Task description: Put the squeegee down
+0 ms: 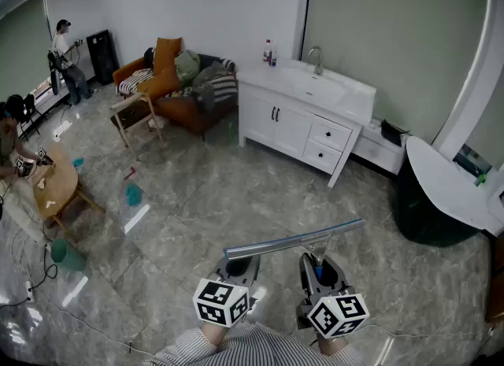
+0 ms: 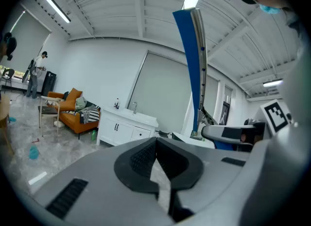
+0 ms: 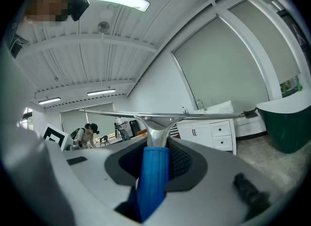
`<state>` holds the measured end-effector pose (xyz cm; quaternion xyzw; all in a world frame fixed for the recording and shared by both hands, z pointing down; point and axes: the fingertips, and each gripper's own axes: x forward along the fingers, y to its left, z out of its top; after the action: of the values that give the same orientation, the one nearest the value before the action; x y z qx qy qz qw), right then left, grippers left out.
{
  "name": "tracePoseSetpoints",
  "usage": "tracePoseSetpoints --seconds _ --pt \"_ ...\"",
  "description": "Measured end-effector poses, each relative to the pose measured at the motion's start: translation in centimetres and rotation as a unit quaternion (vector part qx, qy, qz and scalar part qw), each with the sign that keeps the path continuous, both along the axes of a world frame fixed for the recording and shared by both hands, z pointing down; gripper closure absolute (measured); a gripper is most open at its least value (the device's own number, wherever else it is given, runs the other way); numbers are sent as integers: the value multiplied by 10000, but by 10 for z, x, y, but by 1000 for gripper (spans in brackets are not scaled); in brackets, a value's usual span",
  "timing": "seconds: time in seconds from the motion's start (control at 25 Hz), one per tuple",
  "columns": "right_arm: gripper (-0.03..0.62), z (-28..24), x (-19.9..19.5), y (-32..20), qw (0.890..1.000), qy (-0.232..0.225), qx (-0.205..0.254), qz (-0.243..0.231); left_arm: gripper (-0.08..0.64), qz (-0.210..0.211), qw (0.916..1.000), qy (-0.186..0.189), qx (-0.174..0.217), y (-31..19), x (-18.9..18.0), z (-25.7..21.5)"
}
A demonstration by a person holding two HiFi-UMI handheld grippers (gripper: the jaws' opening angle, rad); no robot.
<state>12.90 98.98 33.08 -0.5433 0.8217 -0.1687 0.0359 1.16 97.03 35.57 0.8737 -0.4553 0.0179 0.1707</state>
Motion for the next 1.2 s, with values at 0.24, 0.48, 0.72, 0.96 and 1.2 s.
tracePoseSetpoints --seconds 0.24,0.48,0.72,0.96,1.2 --pt "489 4 -2 13 10000 -19 -83 26 548 53 9999 -90 52 13 -1 -2" --pt "489 4 -5 13 9998 -71 -180 -27 548 186 9997 -126 27 16 4 -4" --pt "489 3 -11 7 9999 -140 -85 -26 548 216 9997 -125 11 17 0 0" --pt "489 1 -16 1 10000 19 -34 55 548 281 9995 -151 36 20 -6 1" --pt "489 0 -38 -1 9997 206 18 156 548 263 9996 -14 34 8 -36 4"
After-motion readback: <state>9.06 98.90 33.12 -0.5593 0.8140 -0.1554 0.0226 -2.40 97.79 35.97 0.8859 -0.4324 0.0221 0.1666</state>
